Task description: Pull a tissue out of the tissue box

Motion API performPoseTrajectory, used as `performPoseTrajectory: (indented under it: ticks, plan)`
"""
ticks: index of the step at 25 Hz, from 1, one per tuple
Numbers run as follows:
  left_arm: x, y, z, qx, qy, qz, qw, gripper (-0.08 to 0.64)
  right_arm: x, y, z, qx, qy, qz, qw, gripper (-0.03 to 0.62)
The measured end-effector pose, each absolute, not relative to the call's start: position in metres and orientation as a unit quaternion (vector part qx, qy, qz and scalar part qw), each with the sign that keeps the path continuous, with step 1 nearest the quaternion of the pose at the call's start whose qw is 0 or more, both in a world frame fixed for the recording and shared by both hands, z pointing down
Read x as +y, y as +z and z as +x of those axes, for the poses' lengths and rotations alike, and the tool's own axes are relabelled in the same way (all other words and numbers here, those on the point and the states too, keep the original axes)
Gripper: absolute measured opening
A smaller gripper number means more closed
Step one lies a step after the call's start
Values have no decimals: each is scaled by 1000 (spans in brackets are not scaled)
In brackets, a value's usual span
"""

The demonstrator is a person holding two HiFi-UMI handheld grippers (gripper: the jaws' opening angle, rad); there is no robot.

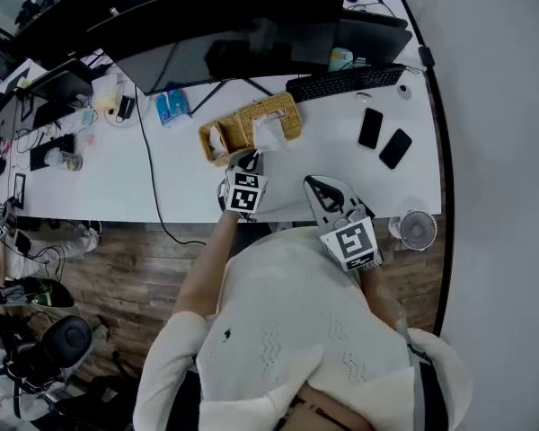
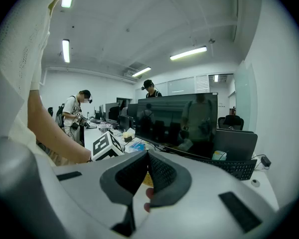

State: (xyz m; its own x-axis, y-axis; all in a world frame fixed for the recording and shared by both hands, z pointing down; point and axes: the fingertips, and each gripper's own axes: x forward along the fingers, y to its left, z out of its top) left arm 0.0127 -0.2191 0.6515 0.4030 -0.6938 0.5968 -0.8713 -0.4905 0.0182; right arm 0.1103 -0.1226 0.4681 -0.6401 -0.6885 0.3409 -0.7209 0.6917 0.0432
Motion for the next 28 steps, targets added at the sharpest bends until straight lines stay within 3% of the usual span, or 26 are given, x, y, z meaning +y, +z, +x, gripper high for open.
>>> performPoseTrajectory:
  ticks: [28]
  plan:
    - [-171,628,-3,-491,230,824,164,14,-92,474,91,-909,41,377,173,2]
